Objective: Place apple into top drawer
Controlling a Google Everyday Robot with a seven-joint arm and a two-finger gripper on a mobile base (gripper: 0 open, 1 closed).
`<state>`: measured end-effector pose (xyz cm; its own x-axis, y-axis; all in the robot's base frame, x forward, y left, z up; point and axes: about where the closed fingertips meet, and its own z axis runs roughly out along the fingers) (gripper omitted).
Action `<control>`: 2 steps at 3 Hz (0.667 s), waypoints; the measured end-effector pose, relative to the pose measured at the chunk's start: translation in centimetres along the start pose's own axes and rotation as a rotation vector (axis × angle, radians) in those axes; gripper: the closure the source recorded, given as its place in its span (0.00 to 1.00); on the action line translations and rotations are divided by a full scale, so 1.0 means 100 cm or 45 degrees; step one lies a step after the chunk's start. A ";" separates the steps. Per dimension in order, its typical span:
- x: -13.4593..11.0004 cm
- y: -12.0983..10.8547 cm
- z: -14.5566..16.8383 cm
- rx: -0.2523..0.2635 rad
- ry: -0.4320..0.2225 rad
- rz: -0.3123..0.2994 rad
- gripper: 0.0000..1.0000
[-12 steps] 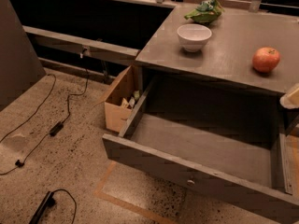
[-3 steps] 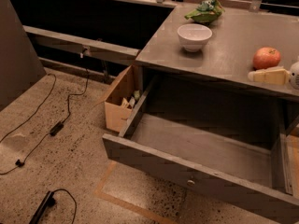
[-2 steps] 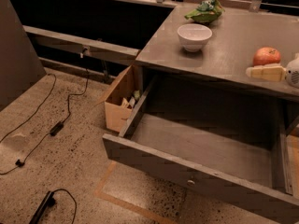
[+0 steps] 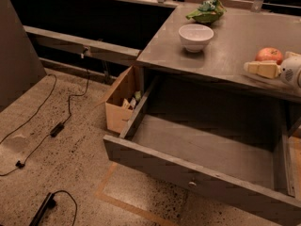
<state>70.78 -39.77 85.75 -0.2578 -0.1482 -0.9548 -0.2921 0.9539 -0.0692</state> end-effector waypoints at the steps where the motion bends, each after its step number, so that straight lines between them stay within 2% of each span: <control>1: -0.001 0.004 0.003 -0.032 -0.005 0.002 0.40; 2: -0.002 0.012 -0.011 -0.110 -0.017 0.013 0.63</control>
Offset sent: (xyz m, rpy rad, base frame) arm -0.0409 0.0107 0.0106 0.0711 0.0138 0.1594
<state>69.42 -38.86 86.17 -0.2488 -0.1343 -0.9592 -0.3683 0.9291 -0.0346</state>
